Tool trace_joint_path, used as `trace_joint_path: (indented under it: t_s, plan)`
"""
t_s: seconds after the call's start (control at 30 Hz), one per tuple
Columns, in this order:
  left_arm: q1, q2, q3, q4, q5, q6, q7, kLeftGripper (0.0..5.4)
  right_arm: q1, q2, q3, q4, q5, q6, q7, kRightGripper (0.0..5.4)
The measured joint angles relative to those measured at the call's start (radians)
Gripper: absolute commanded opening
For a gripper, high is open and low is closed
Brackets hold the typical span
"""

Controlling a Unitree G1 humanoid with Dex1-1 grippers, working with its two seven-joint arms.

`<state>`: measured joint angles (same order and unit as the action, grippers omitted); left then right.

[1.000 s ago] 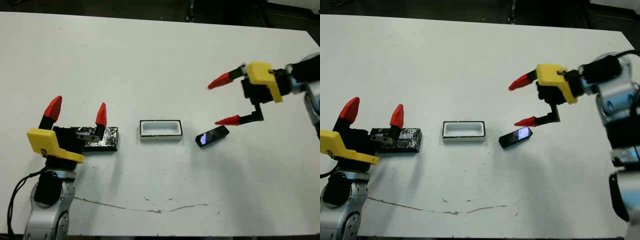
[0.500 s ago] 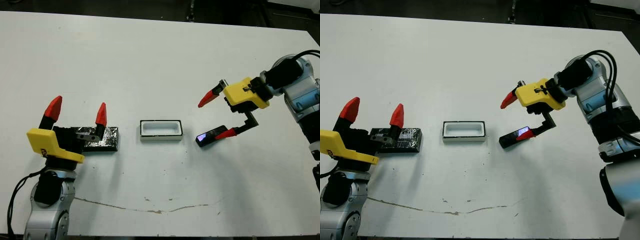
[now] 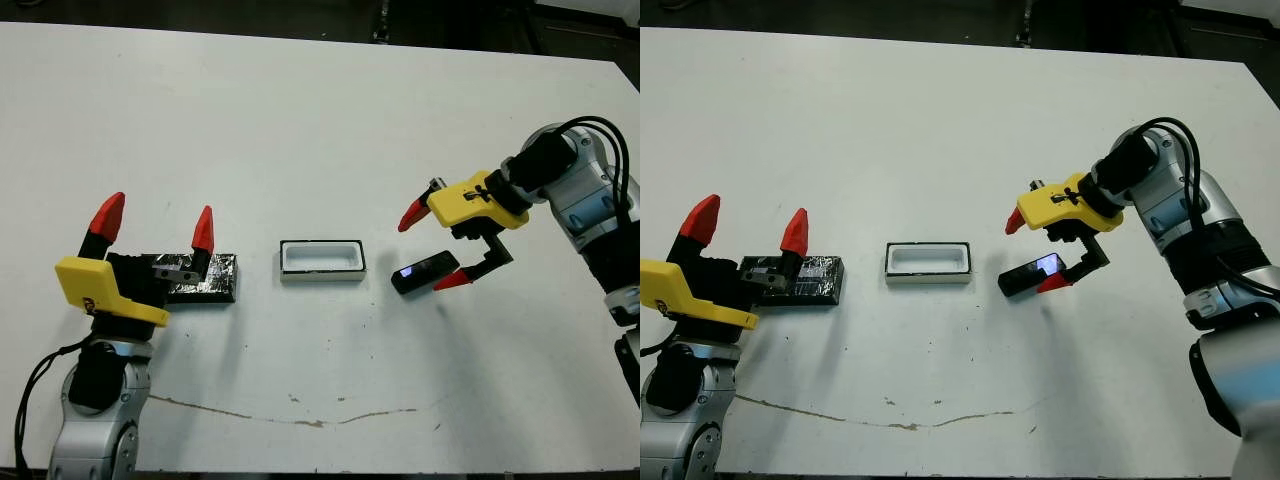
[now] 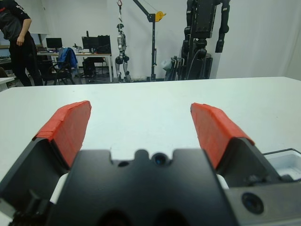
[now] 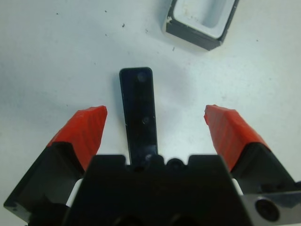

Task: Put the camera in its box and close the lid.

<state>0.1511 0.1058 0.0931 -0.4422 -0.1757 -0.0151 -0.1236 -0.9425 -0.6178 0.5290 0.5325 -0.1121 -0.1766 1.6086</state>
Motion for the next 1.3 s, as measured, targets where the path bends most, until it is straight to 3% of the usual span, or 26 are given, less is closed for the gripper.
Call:
trace_joint_path:
  t_s: [0.5, 1.3]
  plan:
    - [0.001, 0.0, 0.0, 0.0, -0.006, 0.0, -0.001, 5.4, 0.079, 0.005, -0.024, -0.011, 0.02, 0.057, -0.004, 5.2]
    - [0.003, 0.0, 0.0, 0.0, -0.001, -0.001, 0.003, 5.4, 0.122, 0.039, -0.081, -0.003, 0.034, 0.06, -0.073, 1.68]
